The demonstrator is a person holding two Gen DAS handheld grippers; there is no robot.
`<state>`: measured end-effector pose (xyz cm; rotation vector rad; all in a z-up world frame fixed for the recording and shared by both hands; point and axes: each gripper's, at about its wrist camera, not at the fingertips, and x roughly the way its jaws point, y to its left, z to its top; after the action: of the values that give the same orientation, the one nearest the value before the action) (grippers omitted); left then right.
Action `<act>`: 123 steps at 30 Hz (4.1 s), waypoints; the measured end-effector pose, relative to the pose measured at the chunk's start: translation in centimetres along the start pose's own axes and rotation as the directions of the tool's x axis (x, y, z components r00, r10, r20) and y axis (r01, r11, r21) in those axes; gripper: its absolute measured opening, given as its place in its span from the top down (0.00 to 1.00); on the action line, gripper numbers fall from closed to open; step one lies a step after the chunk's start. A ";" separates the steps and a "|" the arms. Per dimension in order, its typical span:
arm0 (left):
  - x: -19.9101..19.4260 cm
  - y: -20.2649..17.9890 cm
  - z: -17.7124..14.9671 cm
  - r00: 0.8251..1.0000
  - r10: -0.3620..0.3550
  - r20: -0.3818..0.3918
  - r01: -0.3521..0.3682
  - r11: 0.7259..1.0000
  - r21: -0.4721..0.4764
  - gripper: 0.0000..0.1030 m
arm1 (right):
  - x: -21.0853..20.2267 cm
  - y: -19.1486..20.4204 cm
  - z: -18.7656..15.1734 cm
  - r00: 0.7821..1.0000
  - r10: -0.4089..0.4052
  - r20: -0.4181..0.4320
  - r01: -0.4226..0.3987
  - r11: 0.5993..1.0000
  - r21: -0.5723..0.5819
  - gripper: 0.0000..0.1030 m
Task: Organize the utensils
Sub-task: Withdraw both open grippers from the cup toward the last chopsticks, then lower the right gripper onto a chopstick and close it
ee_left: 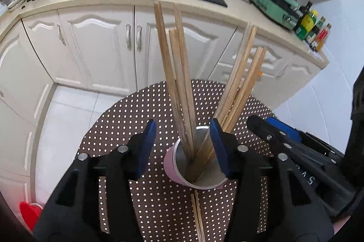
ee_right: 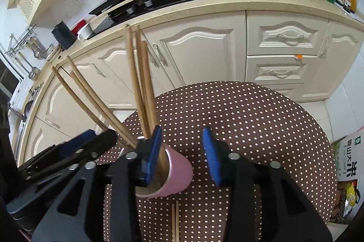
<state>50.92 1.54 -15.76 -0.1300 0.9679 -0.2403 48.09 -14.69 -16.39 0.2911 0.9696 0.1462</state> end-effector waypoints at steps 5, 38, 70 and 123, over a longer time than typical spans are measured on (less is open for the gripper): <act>-0.4 0.1 -0.2 1.000 0.014 -0.003 -0.014 1.000 0.008 0.52 | -0.9 -0.6 -0.3 1.000 -0.015 0.009 0.015 1.000 0.003 0.51; -7.2 -1.0 -3.9 0.993 0.077 0.089 -0.083 0.994 0.065 0.43 | -7.9 -0.1 -4.4 0.996 -0.010 0.091 0.014 0.999 -0.041 0.29; -8.4 0.5 -13.6 0.990 0.139 -0.027 -0.138 0.990 0.013 0.35 | -6.7 -1.7 -14.0 0.993 -0.065 -0.097 0.061 0.997 -0.041 0.20; -0.5 5.4 -17.2 0.942 0.151 -0.301 -0.150 0.988 0.029 0.32 | 7.4 4.0 -15.4 0.925 -0.249 -0.286 0.180 0.952 -0.249 0.41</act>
<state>37.25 6.80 -26.19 -0.0122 1.2764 -0.1232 39.47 -6.23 -29.19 -0.0470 1.2841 0.0971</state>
